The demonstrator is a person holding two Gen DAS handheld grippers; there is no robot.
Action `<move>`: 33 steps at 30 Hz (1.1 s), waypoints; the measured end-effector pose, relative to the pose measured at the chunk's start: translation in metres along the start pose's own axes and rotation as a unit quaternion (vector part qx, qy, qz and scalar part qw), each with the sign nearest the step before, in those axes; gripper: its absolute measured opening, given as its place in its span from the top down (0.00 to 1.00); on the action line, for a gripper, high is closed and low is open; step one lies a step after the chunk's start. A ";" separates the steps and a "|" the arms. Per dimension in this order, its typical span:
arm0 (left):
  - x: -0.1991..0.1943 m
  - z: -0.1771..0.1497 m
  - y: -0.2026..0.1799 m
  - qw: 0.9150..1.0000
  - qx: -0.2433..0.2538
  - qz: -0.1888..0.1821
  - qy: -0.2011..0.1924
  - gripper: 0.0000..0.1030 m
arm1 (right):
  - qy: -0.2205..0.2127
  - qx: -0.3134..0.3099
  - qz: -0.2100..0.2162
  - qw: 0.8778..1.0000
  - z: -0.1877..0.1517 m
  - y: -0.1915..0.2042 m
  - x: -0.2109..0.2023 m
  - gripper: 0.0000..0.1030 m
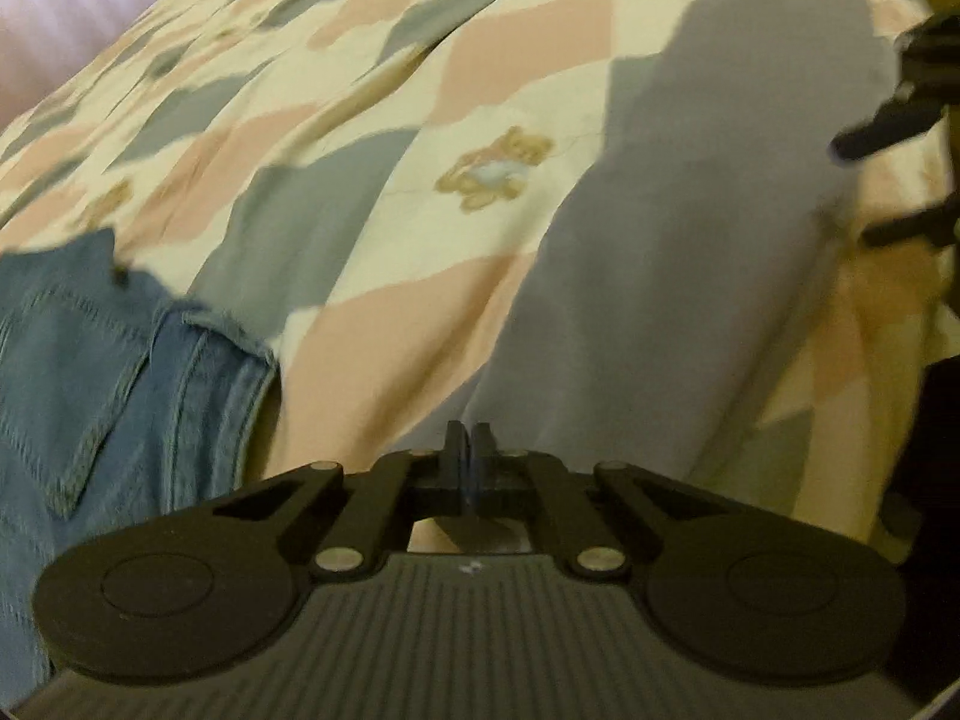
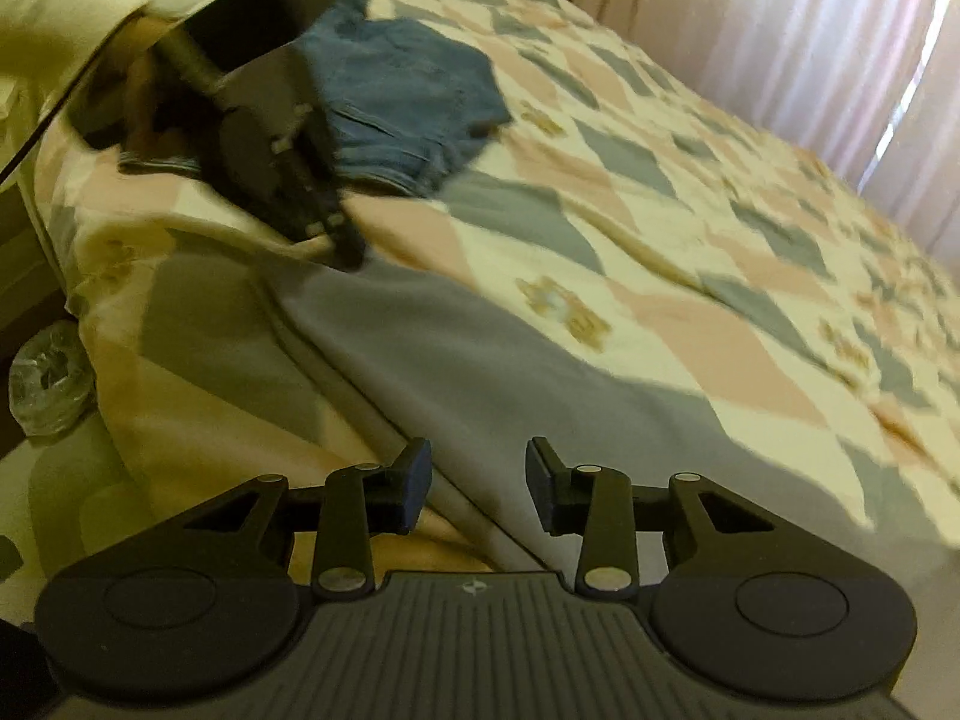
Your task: Fold clothes
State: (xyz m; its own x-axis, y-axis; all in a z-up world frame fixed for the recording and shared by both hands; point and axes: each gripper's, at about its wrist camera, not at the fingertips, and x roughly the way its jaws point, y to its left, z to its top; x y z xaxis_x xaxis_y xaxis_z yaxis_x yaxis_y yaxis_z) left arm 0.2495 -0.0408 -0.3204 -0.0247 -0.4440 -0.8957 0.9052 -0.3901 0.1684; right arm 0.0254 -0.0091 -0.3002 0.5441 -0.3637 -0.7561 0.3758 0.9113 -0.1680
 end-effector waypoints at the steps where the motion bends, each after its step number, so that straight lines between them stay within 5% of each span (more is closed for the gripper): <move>1: -0.001 -0.001 0.007 1.000 0.000 -0.003 -0.005 1.00 | -0.004 -0.008 0.001 1.000 0.004 0.009 0.002 0.64; 8: -0.002 -0.002 0.027 0.999 -0.011 -0.037 -0.008 0.94 | -0.028 -0.070 0.014 0.997 0.036 0.059 0.039 0.64; 14: -0.027 -0.013 0.041 0.997 -0.061 -0.051 -0.015 0.91 | -0.023 -0.146 -0.019 0.989 0.039 0.083 0.060 0.65; 17: -0.055 -0.017 0.009 0.998 0.046 -0.026 -0.042 0.91 | -0.008 -0.128 -0.021 0.992 0.033 0.075 0.053 0.65; 22: -0.059 -0.032 -0.059 0.976 0.210 -0.045 -0.045 0.86 | 0.045 -0.099 -0.067 0.992 0.000 0.050 0.025 0.65; 33: -0.030 -0.051 -0.082 0.953 0.302 -0.013 -0.025 0.88 | 0.107 -0.175 -0.156 0.966 -0.058 0.008 0.017 0.67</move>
State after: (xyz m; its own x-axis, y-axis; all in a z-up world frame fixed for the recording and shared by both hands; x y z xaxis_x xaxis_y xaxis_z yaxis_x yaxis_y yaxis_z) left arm 0.1974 0.0459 -0.3285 -0.0781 -0.4595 -0.8847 0.4949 -0.7882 0.3657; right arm -0.0060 0.0037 -0.3513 0.2639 -0.6179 -0.7407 0.2000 0.7863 -0.5846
